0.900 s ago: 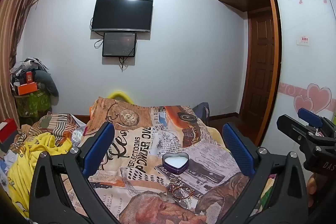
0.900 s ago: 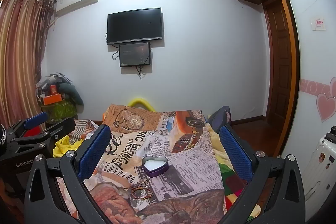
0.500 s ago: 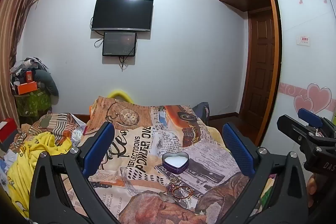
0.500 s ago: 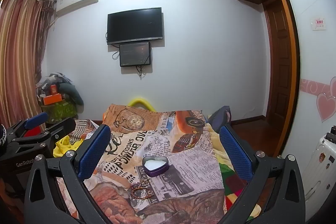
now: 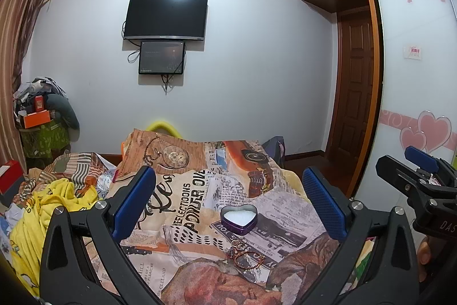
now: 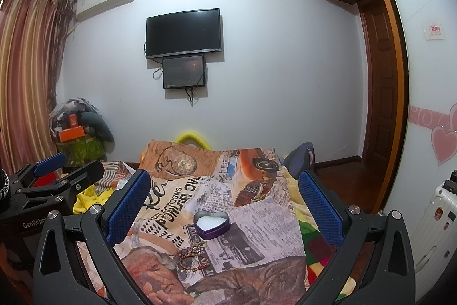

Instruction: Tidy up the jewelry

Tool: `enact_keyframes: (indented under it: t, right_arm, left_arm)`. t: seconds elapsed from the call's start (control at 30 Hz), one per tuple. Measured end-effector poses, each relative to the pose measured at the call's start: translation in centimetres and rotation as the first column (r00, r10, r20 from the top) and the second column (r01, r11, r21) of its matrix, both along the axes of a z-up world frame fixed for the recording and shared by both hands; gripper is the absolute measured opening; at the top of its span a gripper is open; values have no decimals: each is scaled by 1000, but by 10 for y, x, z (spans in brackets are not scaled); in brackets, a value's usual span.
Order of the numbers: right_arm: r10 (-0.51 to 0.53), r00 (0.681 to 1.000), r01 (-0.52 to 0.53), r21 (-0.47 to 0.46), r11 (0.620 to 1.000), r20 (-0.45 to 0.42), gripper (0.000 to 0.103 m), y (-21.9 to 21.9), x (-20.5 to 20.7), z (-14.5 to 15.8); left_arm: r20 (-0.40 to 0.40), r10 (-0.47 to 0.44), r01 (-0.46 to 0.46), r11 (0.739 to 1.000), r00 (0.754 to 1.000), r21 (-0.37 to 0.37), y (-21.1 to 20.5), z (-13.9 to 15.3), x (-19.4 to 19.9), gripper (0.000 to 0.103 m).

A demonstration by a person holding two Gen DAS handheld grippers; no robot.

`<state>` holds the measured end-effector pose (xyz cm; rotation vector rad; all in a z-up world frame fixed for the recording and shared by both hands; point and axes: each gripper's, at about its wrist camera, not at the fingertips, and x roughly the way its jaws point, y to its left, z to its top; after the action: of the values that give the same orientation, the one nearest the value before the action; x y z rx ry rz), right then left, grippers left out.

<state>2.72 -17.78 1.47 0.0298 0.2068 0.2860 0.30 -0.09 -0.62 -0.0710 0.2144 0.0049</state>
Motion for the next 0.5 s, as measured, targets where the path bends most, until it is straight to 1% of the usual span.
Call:
enact_keyframes:
  t: [0.1, 0.17, 0.33, 0.47, 0.5]
  right_arm:
    - [0, 1000, 0, -2, 1000, -6, 103, 0, 1, 0]
    - [0, 1000, 0, -4, 1000, -13, 103, -3, 3, -7]
    - [-2, 999, 2, -10, 1000, -41, 103, 1, 11, -9]
    - [-12, 996, 10, -24, 1000, -83, 103, 1, 24, -20]
    - [-16, 995, 14, -30, 999, -98, 103, 1, 29, -25]
  left_arm:
    - [-8, 0, 0, 1000, 1000, 1, 0, 0, 3, 103]
    - [-16, 2, -2, 1000, 1000, 3, -1, -1, 7, 103]
    - [-62, 19, -18, 1000, 998, 14, 1, -8, 21, 103]
    - [-126, 34, -31, 999, 991, 26, 8, -21, 39, 103]
    - [-155, 38, -34, 999, 987, 29, 11, -27, 46, 103]
